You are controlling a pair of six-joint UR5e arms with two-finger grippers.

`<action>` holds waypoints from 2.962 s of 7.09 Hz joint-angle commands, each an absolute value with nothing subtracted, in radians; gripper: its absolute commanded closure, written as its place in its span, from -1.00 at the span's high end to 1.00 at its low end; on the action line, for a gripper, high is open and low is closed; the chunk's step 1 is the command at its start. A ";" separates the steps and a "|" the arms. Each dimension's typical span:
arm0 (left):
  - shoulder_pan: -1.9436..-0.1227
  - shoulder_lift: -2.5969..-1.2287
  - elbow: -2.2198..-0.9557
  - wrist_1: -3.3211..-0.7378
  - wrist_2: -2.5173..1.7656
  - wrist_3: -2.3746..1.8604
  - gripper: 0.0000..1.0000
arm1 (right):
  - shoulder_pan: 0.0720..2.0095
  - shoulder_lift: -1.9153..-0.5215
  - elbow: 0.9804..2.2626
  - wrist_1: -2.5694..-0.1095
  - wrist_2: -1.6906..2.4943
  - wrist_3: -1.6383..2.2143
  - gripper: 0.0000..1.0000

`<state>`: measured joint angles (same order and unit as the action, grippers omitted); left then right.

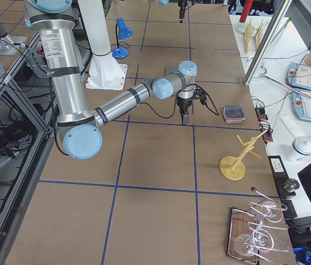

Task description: Close laptop

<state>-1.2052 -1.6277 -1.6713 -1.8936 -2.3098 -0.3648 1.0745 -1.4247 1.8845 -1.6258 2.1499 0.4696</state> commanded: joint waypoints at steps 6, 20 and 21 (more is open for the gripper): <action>-1.551 -1.482 -1.738 -1.393 -2.352 0.140 0.99 | 1.454 -1.744 1.882 -1.631 2.318 -0.011 0.99; -1.543 -1.459 -1.753 -1.390 -2.342 0.140 0.99 | 1.454 -1.779 1.884 -1.623 2.321 -0.014 1.00; -1.543 -1.459 -1.753 -1.390 -2.342 0.138 0.99 | 1.454 -1.781 1.884 -1.623 2.321 -0.014 1.00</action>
<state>-1.5432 -1.4588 -1.7522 -1.3898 -2.3424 0.1393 1.4542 -1.7793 1.8832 -1.6229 2.3208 -0.0138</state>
